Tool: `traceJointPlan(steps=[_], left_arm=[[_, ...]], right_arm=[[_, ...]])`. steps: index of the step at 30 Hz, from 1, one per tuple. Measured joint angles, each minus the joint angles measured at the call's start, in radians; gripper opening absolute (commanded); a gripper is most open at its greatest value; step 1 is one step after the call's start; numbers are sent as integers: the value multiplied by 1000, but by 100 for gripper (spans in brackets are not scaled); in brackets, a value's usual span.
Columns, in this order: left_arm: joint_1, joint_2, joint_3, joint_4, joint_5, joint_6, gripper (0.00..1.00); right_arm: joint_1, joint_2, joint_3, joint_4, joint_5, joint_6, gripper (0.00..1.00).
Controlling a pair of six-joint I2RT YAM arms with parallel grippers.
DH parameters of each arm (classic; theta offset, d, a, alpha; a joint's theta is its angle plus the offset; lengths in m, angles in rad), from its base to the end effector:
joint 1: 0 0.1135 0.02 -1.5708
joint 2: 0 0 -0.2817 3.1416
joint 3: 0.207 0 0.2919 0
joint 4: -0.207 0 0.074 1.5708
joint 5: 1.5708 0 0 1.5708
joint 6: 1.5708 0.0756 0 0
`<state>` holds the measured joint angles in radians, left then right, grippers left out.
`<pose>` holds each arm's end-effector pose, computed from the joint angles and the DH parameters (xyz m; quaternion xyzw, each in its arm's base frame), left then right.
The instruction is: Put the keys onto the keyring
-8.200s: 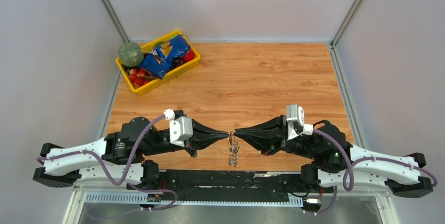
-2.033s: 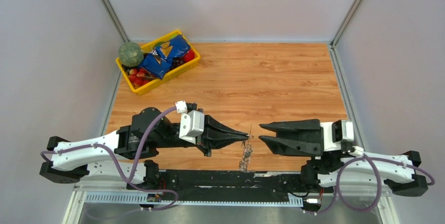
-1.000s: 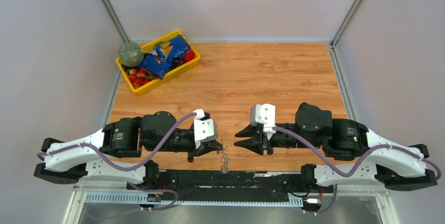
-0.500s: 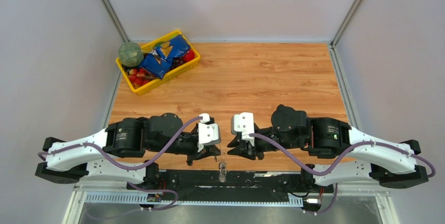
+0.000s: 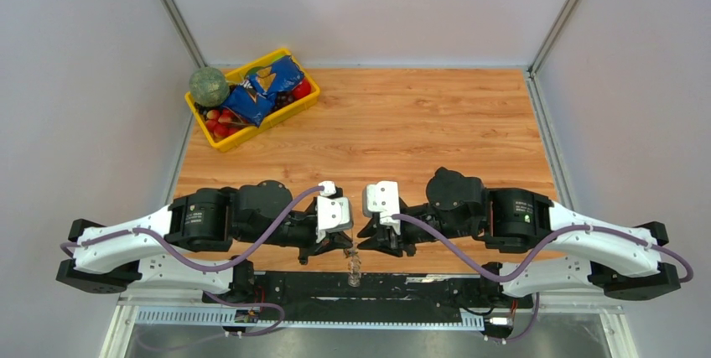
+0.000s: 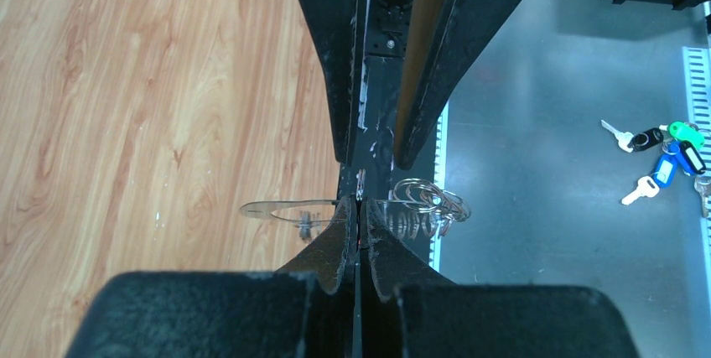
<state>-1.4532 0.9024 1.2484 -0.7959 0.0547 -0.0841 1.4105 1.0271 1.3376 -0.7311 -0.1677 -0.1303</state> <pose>0.0227 -0.2273 0.4229 0.5467 0.6467 -0.3860 0.3659 0.0296 0.2622 0.4383 -0.6150 0.5684 0.3801 0.3927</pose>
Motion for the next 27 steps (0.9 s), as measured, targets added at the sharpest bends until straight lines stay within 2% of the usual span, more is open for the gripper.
traceJointPlan(steps=[22, 24, 27], left_arm=[[0, -18, 0, 1, 16, 0, 0], [0, -20, 0, 1, 16, 0, 0], [0, -24, 0, 2, 17, 0, 0]], right_arm=[[0, 25, -29, 40, 1, -2, 25], [0, 27, -32, 39, 2, -2, 23], [0, 34, -32, 40, 2, -2, 15]])
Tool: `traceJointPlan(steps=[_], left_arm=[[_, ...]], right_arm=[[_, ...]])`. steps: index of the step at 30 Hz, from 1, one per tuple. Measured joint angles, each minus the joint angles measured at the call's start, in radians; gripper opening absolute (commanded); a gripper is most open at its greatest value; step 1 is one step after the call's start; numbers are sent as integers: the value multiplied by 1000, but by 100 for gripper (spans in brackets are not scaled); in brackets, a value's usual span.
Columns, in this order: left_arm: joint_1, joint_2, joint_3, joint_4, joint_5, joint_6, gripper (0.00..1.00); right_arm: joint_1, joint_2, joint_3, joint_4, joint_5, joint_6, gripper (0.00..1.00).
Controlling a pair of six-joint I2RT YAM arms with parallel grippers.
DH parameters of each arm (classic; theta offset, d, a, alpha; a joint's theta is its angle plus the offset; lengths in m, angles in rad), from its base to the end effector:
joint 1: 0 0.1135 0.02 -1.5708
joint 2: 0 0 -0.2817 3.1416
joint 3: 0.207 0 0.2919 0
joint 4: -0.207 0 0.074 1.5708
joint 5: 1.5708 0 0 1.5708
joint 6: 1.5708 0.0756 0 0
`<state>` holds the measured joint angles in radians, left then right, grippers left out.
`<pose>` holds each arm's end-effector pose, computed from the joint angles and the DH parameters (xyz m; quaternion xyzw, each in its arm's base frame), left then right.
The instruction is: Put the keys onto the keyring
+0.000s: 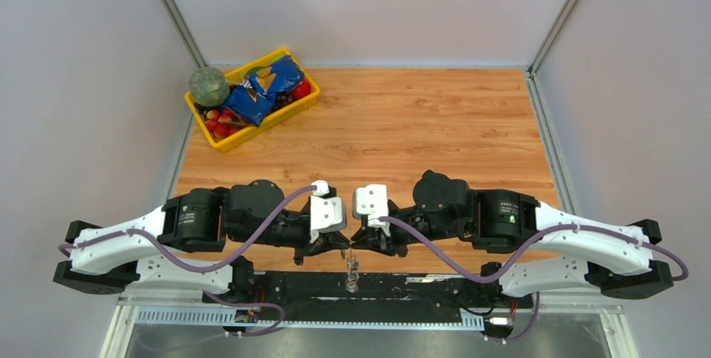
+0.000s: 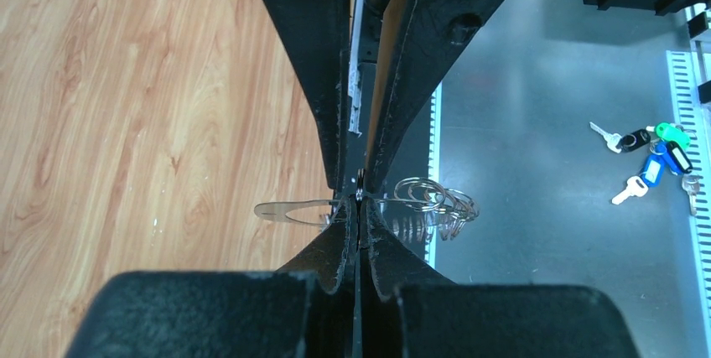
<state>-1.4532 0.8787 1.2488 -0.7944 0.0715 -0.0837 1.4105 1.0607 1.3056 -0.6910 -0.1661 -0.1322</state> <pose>0.0206 -0.2201 0.4281 0.5461 0.6381 -0.3983 0.3688 0.0322 0.2775 0.4227 -0.6194 0.5736 0.3733 0.3846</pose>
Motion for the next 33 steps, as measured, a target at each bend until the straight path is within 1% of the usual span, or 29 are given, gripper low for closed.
traceJointPlan(steps=[3, 4, 13, 17, 18, 19, 20, 21, 23, 25, 29, 33], left_arm=[[0, -2, 0, 1, -1, 0, 0], [0, -2, 0, 1, -1, 0, 0], [0, -6, 0, 1, -5, 2, 1], [0, -19, 0, 1, -15, 7, 25], [0, -24, 0, 8, -18, 7, 28], [0, -33, 0, 24, -21, 8, 36], [0, -42, 0, 38, -22, 11, 39], [0, -55, 0, 54, -24, 14, 44], [0, -86, -2, 89, -25, 16, 49], [0, -118, -11, 120, -25, 19, 52], [0, -180, -35, 172, -25, 21, 55], [0, -193, -58, 207, -27, 21, 56]], right_arm=[[0, 1, 0, 0, -1, 0, 8], [0, 1, 0, 0, -1, 0, 1], [0, 0, -3, 8, -4, -1, 0], [0, -23, -44, 66, -3, -1, 0], [0, -34, -57, 82, -3, -1, 0], [0, -43, -67, 89, -2, -1, 0], [0, -53, -79, 96, 0, 0, 0], [0, -61, -90, 103, 1, 0, 0], [0, -73, -109, 118, 9, 3, 0], [0, -80, -122, 133, 16, 9, 0], [0, -106, -137, 162, 31, 24, 0], [0, -138, -142, 195, 45, 37, 0]])
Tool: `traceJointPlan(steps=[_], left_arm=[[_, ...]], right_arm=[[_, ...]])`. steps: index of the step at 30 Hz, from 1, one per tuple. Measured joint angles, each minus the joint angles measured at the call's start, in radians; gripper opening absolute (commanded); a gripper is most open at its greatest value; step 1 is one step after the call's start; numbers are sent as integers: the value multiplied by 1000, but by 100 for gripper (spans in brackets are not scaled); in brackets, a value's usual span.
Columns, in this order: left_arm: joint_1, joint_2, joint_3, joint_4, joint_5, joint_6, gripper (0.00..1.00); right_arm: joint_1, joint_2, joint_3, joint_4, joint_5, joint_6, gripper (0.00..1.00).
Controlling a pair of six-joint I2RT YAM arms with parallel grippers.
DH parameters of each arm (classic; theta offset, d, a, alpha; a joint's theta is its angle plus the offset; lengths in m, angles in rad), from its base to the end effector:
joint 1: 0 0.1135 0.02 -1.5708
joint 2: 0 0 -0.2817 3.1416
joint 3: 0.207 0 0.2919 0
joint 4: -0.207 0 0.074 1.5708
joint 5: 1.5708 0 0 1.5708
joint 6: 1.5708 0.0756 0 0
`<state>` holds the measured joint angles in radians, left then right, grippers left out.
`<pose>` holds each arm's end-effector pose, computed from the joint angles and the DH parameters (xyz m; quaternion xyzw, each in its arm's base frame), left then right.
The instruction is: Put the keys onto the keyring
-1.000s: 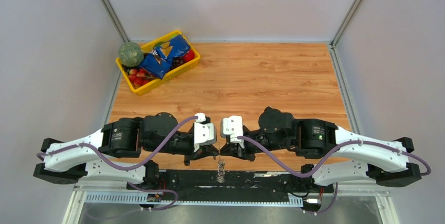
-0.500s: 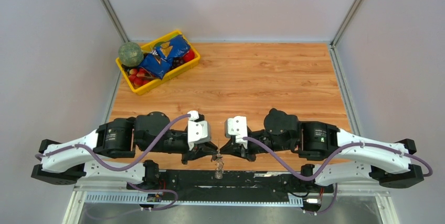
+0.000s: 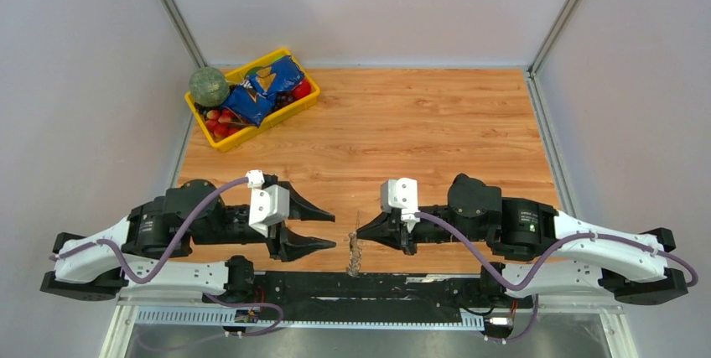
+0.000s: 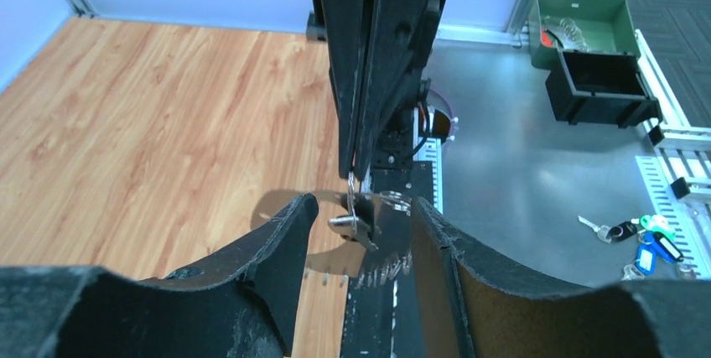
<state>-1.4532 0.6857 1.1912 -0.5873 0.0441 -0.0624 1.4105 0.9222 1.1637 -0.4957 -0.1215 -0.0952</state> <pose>0.0169 -0.1711 0.4705 0.4825 0.5549 -0.4774 0.4809 0.0320 0.2553 0.4271 -0.5669 0.5508 0.4113 0.4539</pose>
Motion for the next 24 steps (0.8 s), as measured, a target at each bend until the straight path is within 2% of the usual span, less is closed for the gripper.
traceJointPlan(steps=[10, 14, 18, 24], left_arm=[[0, 31, -94, 32, -19, 0, 56], [0, 40, -105, 49, -27, 0, 51], [0, 51, -105, 62, -31, 2, 38], [0, 71, -105, 79, -35, 15, 12]], right_arm=[[0, -45, -17, 67, 38, 32, 0], [0, -60, -29, 83, 45, 42, 0], [0, -72, -39, 101, 46, 43, 0], [0, -98, -59, 124, 46, 47, 0]])
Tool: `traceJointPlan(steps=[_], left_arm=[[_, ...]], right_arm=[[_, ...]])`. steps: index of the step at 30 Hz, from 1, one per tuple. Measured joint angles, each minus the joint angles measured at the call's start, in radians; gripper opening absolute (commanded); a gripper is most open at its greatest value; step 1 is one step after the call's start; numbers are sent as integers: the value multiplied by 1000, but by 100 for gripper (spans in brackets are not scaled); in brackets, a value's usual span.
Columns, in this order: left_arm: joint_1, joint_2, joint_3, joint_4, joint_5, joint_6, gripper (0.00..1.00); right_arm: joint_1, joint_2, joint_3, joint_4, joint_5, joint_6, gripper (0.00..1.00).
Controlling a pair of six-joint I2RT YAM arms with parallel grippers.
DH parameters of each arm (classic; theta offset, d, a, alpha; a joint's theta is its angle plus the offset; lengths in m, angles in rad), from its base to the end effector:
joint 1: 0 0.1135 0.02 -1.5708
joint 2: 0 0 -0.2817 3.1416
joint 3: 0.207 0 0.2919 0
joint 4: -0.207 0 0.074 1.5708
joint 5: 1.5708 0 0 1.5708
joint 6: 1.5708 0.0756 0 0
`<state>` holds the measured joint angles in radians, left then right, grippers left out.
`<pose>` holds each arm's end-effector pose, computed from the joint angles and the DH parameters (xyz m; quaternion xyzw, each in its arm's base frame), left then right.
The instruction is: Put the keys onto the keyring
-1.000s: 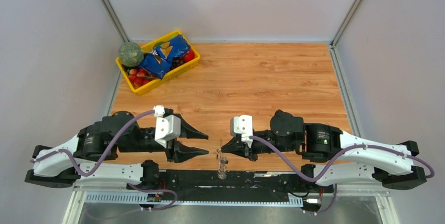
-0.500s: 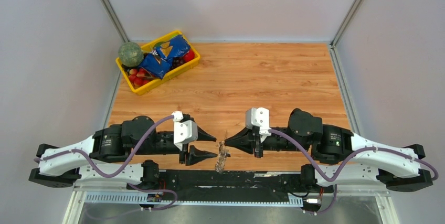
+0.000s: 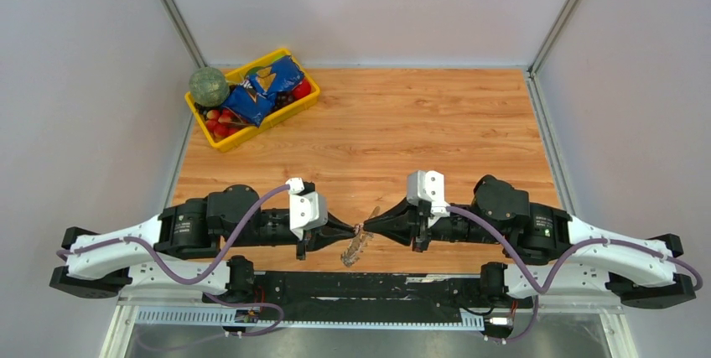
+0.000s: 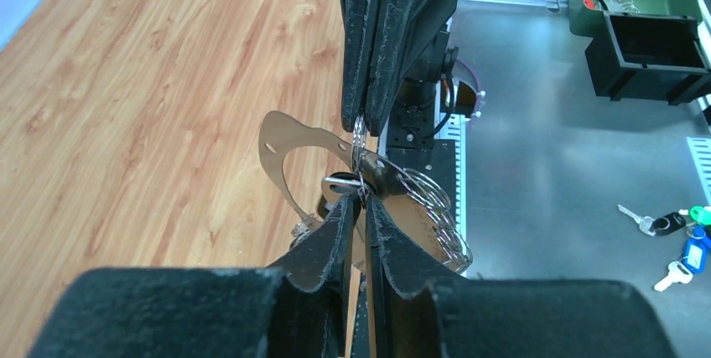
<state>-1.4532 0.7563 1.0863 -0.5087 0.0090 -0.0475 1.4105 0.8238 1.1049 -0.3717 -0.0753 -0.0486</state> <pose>0.0243 -0.2117 0.4295 0.4982 0.5836 -0.4397 0.4666 0.0319 0.2331 0.4436 -0.5107 0.5332 0.4458 0.5061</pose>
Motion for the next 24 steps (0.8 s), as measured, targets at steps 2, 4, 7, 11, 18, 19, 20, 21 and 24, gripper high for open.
traceJointPlan(steps=[2, 4, 7, 11, 18, 19, 20, 21, 24], left_arm=[[0, 6, 0, 9, 0, 5, 7], [0, 13, 0, 16, -2, 8, 4], [0, 19, 0, 24, -3, 11, 2], [0, 19, 0, 33, -2, 12, 1], [0, 13, -1, 57, 0, 14, 1], [0, 11, -1, 61, 0, 15, 1], [0, 10, -1, 66, 0, 16, 1], [0, 10, -1, 74, -1, 17, 1], [1, 8, -1, 85, -9, 20, 1]], right_arm=[[0, -10, -8, 13, 0, 0, 0], [0, -19, -18, 22, 0, 2, 0], [0, -38, -48, 56, 4, 4, 0], [0, -71, -112, 142, 10, 6, 0], [1, -151, -287, 401, 38, 4, 0], [1, -164, -322, 452, 45, 3, 0], [1, -169, -342, 480, 50, 3, 0], [2, -176, -370, 522, 59, 2, 0], [9, -191, -447, 653, 85, -2, 0]])
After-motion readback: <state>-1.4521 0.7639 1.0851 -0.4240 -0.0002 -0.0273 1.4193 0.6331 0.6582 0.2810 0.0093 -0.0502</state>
